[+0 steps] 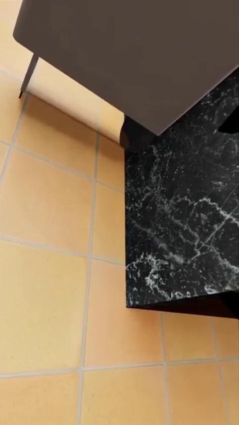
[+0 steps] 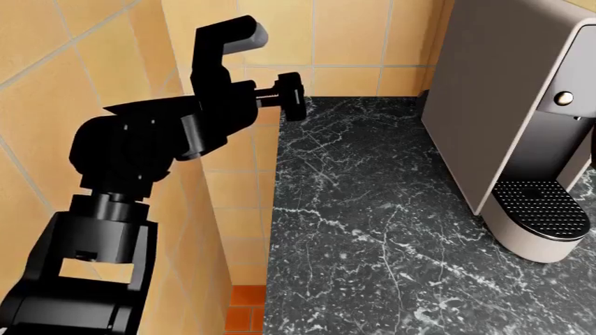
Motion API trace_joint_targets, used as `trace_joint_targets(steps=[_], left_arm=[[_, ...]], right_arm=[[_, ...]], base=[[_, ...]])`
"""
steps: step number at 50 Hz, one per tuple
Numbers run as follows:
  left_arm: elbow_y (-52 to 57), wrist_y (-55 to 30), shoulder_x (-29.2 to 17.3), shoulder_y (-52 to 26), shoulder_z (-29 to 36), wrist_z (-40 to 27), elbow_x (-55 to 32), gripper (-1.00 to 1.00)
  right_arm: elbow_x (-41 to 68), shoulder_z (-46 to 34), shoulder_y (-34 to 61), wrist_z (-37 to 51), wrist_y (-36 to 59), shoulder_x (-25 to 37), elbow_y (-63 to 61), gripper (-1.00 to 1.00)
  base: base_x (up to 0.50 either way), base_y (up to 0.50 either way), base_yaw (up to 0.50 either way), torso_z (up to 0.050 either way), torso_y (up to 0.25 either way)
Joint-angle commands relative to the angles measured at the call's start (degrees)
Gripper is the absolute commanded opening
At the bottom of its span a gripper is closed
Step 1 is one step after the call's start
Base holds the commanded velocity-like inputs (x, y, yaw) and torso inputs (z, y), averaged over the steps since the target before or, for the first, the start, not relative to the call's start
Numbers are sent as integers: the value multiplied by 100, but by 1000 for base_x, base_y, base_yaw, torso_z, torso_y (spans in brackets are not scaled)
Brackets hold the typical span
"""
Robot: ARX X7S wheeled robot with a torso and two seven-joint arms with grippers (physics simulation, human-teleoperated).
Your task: Pick the mug from the cabinet, place it under the coffee machine dispenser, and press the start button.
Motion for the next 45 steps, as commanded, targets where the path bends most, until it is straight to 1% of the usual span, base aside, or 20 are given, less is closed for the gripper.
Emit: trace_joint_targets(steps=[1,9,25,31,37,45], left_arm=[[66,-11,-24,18,45,-77,-82,100],[154,-44,-41,38,62,-142,-161,100],[111,6,-70,37,137,-146,-234,100],[85,30,-77,23,165,-149,-251,100],[-15,93,-80,-15,196,-108,-250,100],[-123,181,-91,-35,231,-77,-240,100]], right_arm=[[-11,-115,-238,-1,994,41,-1081,-100],[40,-132,-253,10,1074,47,-1158,-100],[109,-124,-319,74,1114,69,-1193,-100],[154,-116,-387,88,1233,77,-1360,-100],[233,-115,-635,86,1824,178,-2108,-100],[358,-102,-1089,-14,3036,720,-3537,-100]], base=[[0,0,0,0,0],[0,0,0,0,0],[-491,0,0,0,1],[0,0,0,0,0],[0,0,0,0,0],[0,0,0,0,0]])
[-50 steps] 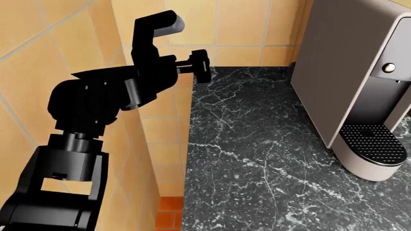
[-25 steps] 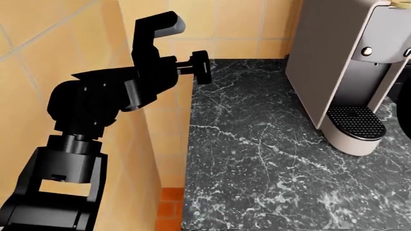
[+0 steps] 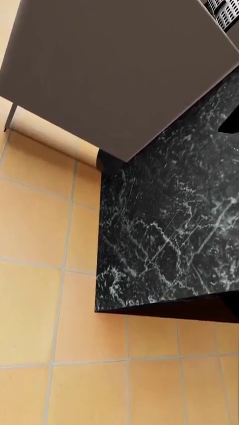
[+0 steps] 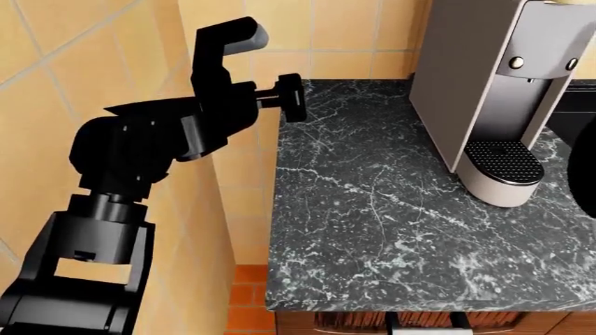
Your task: Pick the mug from the cabinet, place it under the coffee machine dispenser, and press the start button.
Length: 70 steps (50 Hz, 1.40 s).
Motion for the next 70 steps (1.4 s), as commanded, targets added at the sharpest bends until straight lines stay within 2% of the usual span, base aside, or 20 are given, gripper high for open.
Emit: trace_joint_targets(steps=[1,2,6,8,17,22,29,43,55,70], left_arm=[[-94,73,-17,-32,41,16,-20,100],[-78,64,-21,-31,38,7,-33,100],[-24,46,-38,-8,44,-21,-64,100],[9,31,-48,7,41,-39,-86,100],[-45,97,-67,18,99,-10,-76,100],[-205,191,-65,-17,144,46,-25,100],[-278,243,-45,-40,189,53,-8,100],[-457,361,-27,-74,276,95,32,100],[-544,408,-11,-123,332,116,26,100],[-714,516,22,-161,415,172,42,100]], right_arm=[[176,24,-461,-60,1210,551,-1482,-100],[482,36,-507,158,1214,687,-1514,-100],[3786,224,-653,2733,1212,1707,-1525,-100],[4956,291,-742,3513,1207,2045,-1522,-100],[8122,629,-1352,5852,1129,3081,-1629,-100],[9223,842,-1993,6554,919,3521,-1885,-100],[10044,1180,-2899,7011,541,3806,-2292,-100],[10322,2283,-4813,6955,262,3677,-2972,-100],[11047,2899,-5723,7244,-42,3957,-3409,-100],[11307,3820,-6995,7270,30,3572,-3968,-100]], base=[[0,0,0,0,0],[0,0,0,0,0],[0,0,0,0,0],[0,0,0,0,0],[0,0,0,0,0],[0,0,0,0,0],[0,0,0,0,0],[0,0,0,0,0],[0,0,0,0,0],[0,0,0,0,0]])
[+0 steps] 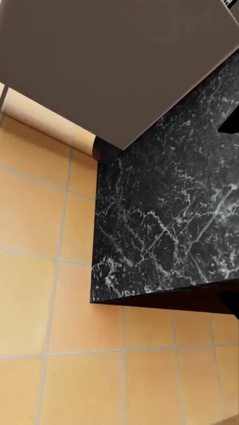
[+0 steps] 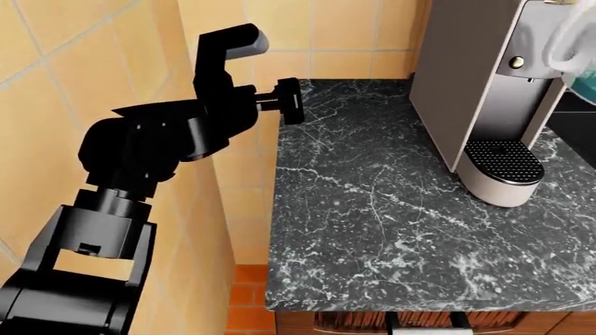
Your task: Pick the mug from the cabinet, place it under the coffee machine dispenser, and press the start button.
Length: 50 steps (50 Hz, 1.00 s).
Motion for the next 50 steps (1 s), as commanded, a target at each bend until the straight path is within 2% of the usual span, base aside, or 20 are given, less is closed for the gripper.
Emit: trace_joint_targets(steps=[1,17,24,33,44,50], left_arm=[[-105,69,17,-22,58,31,4,100],[-113,84,4,-36,93,12,-51,100],[-34,56,1,-6,100,-37,-98,100],[50,21,-14,8,112,-90,-153,100],[-14,77,-9,2,160,-70,-156,100],[53,48,-21,18,162,-109,-199,100]], right_arm=[[219,801,-1004,-31,120,-269,-441,-100],[158,1878,-2196,-546,695,-1060,-993,-100],[-119,2064,-2269,-898,1052,-1360,-1165,-100],[-1495,2174,-2526,-2299,1181,-1872,-1629,-100],[-2836,2273,-2928,-3503,1043,-2125,-1921,-100],[-3918,1976,-3049,-4226,803,-2195,-2042,-100]], base=[[0,0,0,0,0],[0,0,0,0,1],[0,0,0,0,0],[0,0,0,2,0],[0,0,0,0,1],[0,0,0,0,0]])
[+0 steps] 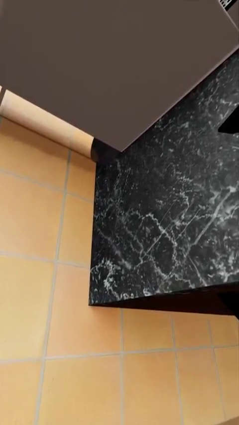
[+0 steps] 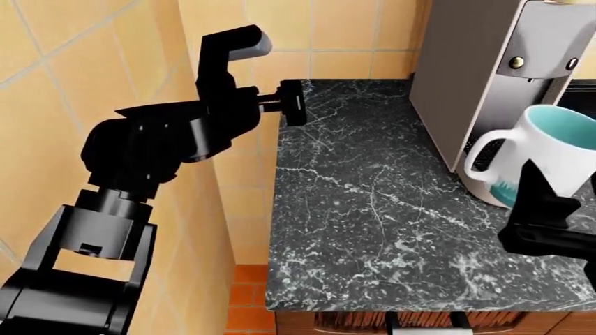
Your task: Pick the mug from the cabinet, place it under the coffee machine dispenser, and press the start button.
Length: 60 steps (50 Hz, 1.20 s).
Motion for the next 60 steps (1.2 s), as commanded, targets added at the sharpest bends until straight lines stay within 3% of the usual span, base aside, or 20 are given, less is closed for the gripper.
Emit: trace_joint_targets(steps=[1,6,16,60], left_arm=[[58,-11,-12,19,23,-38,-52,100],[72,-9,-27,27,31,-47,-71,100],[79,-6,-35,22,50,-61,-107,100],[108,31,-94,40,132,-115,-240,100]], right_arm=[[-1855,-258,-334,-1413,-290,-244,-307,-100],[-3096,-937,-672,-2016,-916,-252,-211,-100],[-4169,-1920,-796,-2353,-1642,-180,234,-100],[-5917,-3570,-187,-2687,-3175,86,2256,-100]], base=[[0,0,0,0,0],[0,0,0,0,0],[0,0,0,0,0],[0,0,0,0,0]])
